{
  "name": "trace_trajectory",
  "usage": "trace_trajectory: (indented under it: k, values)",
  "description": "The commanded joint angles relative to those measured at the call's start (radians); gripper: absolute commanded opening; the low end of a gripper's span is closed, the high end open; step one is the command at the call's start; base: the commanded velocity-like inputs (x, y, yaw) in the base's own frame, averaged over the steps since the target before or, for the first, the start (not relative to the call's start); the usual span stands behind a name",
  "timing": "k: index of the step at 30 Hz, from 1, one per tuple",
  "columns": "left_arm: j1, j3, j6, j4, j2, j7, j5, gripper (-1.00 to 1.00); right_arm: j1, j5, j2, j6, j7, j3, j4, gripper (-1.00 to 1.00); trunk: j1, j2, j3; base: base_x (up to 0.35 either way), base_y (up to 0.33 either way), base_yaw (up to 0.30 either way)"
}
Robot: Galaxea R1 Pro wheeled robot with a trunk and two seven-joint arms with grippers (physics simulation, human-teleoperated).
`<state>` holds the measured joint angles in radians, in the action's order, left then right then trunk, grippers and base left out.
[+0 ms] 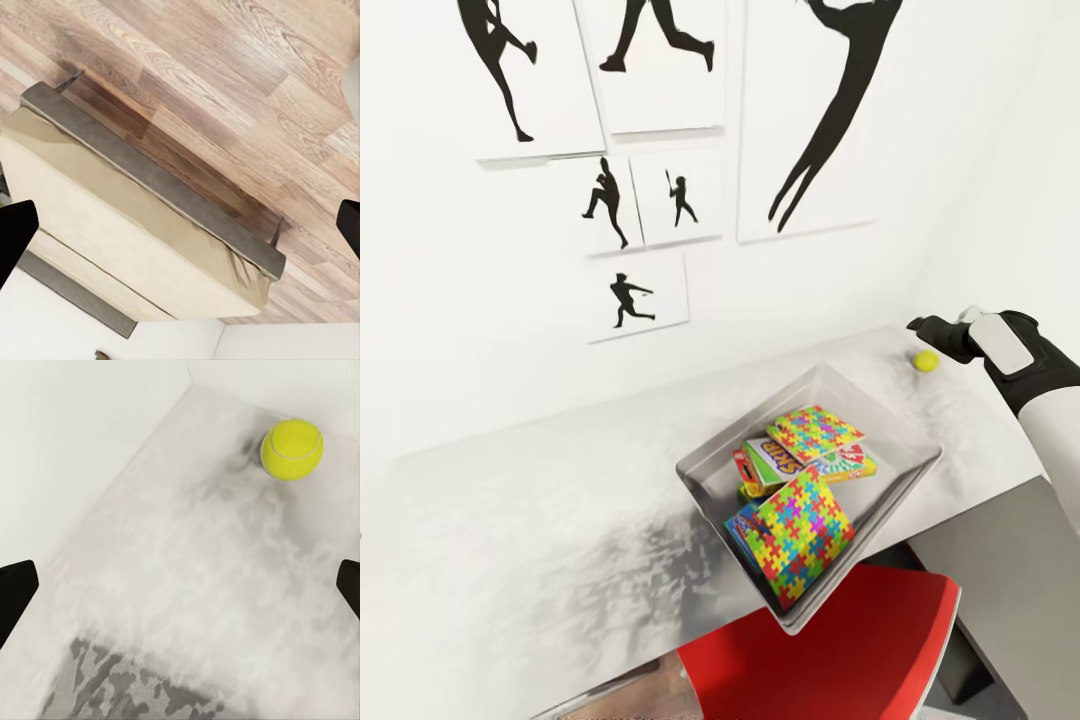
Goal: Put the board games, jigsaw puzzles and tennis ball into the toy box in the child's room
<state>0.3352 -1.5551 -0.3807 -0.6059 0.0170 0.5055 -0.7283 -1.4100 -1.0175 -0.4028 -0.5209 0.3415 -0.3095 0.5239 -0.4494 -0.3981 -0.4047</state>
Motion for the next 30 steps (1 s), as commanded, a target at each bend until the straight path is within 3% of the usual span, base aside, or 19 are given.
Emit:
trace_trajectory:
  k: [1, 17, 30]
  values:
    - [-0.001, -0.004, -0.003, -0.004, 0.001, 0.008, -0.007, 1.00, -0.001, -0.010, -0.002, -0.001, 0.008, -0.008, 0.001, 1.00, -0.001, -0.002, -0.003, 0.000, 0.000, 0.000]
    - [-0.001, -0.004, 0.011, -0.002, 0.001, 0.009, -0.007, 1.00, -0.080, 0.011, 0.001, 0.028, 0.008, -0.008, -0.041, 1.00, -0.001, -0.002, -0.029, 0.000, 0.000, 0.000]
    - [-0.001, -0.003, 0.023, -0.002, 0.001, 0.012, -0.008, 1.00, -0.134, 0.053, 0.001, 0.044, 0.009, -0.008, -0.080, 1.00, -0.001, -0.002, -0.050, 0.000, 0.000, 0.000]
